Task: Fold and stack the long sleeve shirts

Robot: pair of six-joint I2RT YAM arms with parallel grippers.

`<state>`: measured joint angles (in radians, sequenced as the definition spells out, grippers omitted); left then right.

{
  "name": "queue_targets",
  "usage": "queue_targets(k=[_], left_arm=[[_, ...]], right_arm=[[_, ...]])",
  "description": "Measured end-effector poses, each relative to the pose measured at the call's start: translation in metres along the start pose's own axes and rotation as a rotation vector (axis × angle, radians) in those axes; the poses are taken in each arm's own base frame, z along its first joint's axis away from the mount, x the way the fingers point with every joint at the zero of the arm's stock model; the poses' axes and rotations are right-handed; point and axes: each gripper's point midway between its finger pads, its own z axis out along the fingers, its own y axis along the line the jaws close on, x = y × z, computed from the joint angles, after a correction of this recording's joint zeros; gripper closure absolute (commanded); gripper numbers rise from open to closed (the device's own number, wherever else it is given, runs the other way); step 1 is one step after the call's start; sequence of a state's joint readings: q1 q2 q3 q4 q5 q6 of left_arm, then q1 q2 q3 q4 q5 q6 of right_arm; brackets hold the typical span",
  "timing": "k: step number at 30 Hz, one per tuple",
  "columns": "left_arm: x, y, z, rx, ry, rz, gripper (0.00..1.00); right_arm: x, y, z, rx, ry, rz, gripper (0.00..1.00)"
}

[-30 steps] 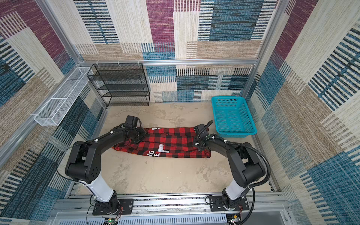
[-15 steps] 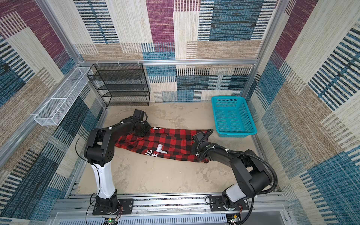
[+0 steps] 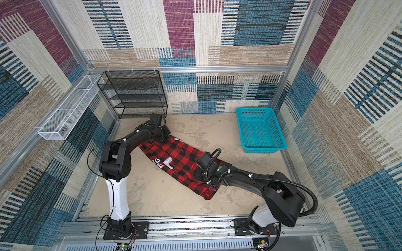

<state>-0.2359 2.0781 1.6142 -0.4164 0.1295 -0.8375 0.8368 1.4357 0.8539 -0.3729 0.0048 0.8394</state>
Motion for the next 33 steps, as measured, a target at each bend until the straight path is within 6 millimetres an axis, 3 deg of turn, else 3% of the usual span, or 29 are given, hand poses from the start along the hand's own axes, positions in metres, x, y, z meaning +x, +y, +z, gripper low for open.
queue_targets(k=[3,7,11,19,22,27,33], left_arm=[[0.005,0.000,-0.036,0.018,-0.022,0.007,1.00],[0.026,0.024,-0.054,-0.010,-0.017,0.002,1.00],[0.045,0.055,-0.037,-0.068,0.029,-0.025,1.00],[0.036,0.046,0.021,-0.034,0.058,-0.057,1.00],[0.031,0.034,0.036,-0.006,0.057,-0.057,1.00],[0.024,0.005,0.056,0.057,0.049,-0.028,1.00],[0.027,-0.016,0.056,0.088,0.071,0.000,1.00]], right_arm=[[-0.021,0.005,-0.008,-0.007,-0.040,-0.038,0.57],[-0.038,-0.021,0.001,0.060,-0.050,-0.061,0.57],[-0.038,-0.038,0.014,0.110,-0.031,-0.136,0.58],[-0.003,-0.059,0.041,0.114,0.068,-0.169,0.61],[0.004,-0.045,0.048,0.077,0.055,-0.160,0.61],[0.025,0.002,0.063,-0.017,0.083,-0.158,0.62],[0.048,0.049,0.069,-0.080,0.166,-0.172,0.60]])
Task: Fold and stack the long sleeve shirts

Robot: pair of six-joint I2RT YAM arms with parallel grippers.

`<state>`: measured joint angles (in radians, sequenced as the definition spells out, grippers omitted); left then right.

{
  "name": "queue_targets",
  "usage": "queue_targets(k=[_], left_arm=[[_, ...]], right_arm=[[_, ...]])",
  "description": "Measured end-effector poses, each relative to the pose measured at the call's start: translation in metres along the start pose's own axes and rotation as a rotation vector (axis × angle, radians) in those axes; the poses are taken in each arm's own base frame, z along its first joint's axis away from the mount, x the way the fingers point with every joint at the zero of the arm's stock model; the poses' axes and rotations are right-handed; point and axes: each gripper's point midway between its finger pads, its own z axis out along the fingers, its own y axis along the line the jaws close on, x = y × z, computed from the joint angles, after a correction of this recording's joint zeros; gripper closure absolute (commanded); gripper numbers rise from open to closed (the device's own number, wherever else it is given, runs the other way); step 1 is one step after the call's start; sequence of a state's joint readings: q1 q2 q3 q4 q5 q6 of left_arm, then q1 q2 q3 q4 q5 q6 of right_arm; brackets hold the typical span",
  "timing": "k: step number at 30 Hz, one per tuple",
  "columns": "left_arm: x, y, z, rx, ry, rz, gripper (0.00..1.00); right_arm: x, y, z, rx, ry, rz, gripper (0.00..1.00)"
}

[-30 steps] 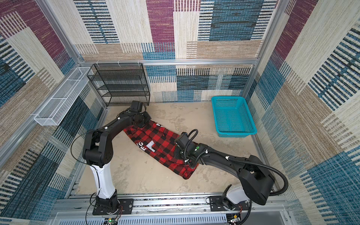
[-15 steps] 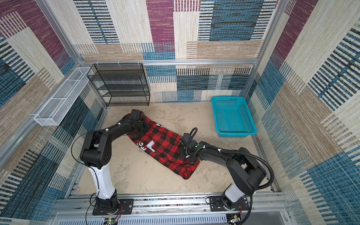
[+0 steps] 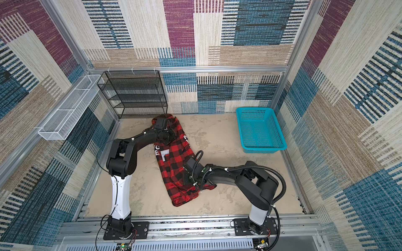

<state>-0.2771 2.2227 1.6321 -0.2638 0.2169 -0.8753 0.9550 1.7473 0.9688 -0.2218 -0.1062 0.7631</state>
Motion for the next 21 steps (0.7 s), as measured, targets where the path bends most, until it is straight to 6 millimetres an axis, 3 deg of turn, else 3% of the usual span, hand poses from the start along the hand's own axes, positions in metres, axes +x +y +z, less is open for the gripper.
queue_targets(k=[3,7,10,13,16,21], left_arm=[[0.000,-0.006,-0.018,0.001,0.001,0.024,1.00],[-0.004,-0.022,-0.057,0.033,-0.025,0.071,1.00],[0.008,-0.017,-0.085,0.030,-0.028,0.101,1.00],[0.023,-0.004,-0.102,0.016,-0.021,0.111,1.00],[0.034,0.007,-0.097,0.019,-0.002,0.108,1.00],[0.048,0.019,-0.071,0.033,0.039,0.072,1.00]], right_arm=[[0.000,0.013,-0.007,-0.031,0.008,-0.003,0.57],[-0.009,0.027,-0.030,-0.069,-0.026,-0.009,0.52],[-0.023,0.034,-0.046,-0.081,-0.071,-0.041,0.51],[-0.038,0.022,-0.048,-0.054,-0.102,-0.048,0.52],[-0.043,0.008,-0.038,-0.020,-0.099,-0.054,0.55],[-0.028,0.005,-0.017,-0.048,-0.043,-0.068,0.57]])
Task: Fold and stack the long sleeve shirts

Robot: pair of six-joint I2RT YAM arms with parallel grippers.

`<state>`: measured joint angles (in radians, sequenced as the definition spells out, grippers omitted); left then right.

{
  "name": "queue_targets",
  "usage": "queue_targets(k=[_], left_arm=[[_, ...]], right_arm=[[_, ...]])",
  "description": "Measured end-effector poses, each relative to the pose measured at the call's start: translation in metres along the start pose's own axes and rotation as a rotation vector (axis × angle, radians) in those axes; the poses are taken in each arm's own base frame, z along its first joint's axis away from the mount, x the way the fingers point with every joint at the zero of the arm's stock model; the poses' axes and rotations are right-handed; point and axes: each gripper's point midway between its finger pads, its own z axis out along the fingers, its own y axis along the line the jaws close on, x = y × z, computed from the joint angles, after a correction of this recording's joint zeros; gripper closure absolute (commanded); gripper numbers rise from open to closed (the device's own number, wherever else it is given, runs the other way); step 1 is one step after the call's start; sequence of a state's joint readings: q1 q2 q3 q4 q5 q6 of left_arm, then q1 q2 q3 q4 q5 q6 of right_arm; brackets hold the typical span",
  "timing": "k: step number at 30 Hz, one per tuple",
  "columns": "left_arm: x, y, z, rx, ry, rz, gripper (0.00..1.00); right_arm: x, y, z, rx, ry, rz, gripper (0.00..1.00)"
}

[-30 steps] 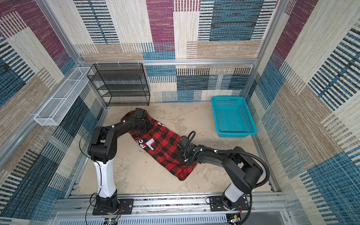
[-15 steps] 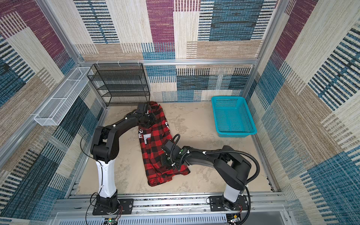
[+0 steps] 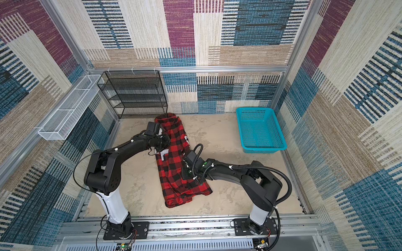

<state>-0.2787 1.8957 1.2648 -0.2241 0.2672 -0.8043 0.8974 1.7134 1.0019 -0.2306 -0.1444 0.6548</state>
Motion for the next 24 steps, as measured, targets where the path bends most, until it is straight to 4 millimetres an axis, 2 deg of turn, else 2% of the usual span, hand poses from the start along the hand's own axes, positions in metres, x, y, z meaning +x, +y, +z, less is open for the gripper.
queue_targets(k=[6,9,13,16,20,22,24], left_arm=[[0.019,0.024,0.031,-0.029,0.036,-0.041,1.00],[0.016,0.021,0.037,-0.007,0.022,-0.038,1.00],[0.010,0.016,0.035,-0.001,0.007,-0.033,1.00],[0.008,0.007,0.017,-0.005,0.006,-0.027,0.95],[-0.001,-0.022,-0.035,0.044,-0.038,0.021,0.80],[0.005,-0.028,-0.060,0.061,-0.043,0.053,0.73],[0.022,-0.023,-0.084,0.061,-0.026,0.076,0.61]], right_arm=[[0.029,-0.001,0.016,-0.015,0.076,0.024,0.58],[0.035,0.009,0.021,-0.030,0.085,0.025,0.58],[0.039,0.033,0.021,-0.071,0.095,0.011,0.55],[0.033,0.046,0.009,-0.097,0.078,0.009,0.51],[0.005,0.056,-0.028,-0.099,-0.026,0.005,0.44],[-0.005,0.053,-0.048,-0.102,-0.067,0.009,0.39],[-0.009,0.039,-0.067,-0.093,-0.097,0.024,0.35]])
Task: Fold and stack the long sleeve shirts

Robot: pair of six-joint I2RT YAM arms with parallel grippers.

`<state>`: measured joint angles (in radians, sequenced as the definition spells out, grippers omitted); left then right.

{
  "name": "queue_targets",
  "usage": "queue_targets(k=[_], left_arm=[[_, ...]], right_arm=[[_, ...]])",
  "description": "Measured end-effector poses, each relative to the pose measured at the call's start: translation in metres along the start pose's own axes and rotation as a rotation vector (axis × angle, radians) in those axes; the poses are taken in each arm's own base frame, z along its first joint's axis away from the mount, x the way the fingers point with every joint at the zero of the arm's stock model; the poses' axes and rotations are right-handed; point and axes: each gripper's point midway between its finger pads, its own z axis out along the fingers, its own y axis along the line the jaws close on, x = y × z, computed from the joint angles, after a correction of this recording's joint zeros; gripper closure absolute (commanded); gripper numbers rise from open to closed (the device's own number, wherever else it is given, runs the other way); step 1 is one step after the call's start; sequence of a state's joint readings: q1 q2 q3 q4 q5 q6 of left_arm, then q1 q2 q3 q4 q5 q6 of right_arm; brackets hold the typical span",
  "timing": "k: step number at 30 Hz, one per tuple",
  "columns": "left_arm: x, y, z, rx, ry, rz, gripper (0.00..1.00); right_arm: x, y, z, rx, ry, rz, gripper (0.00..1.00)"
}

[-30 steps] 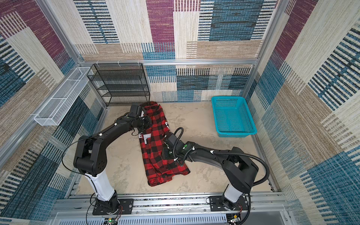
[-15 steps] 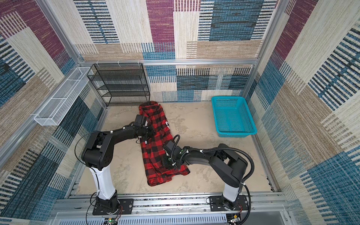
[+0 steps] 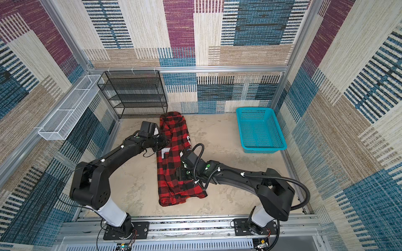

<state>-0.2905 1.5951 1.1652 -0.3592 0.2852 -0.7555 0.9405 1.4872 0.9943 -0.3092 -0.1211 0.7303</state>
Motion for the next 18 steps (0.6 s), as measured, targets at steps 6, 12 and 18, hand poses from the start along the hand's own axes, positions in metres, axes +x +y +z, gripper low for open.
queue_targets(k=[6,12,18], left_arm=[[0.077,0.043,-0.052,-0.042,0.105,-0.003,0.40],[0.153,0.090,-0.073,-0.043,0.209,-0.045,0.37],[0.196,0.118,-0.079,-0.024,0.247,-0.087,0.33]], right_arm=[[0.008,-0.069,-0.038,0.052,-0.011,0.103,0.25],[0.047,-0.100,-0.036,0.027,0.084,0.164,0.24],[0.083,-0.111,-0.022,-0.026,0.176,0.194,0.24]])
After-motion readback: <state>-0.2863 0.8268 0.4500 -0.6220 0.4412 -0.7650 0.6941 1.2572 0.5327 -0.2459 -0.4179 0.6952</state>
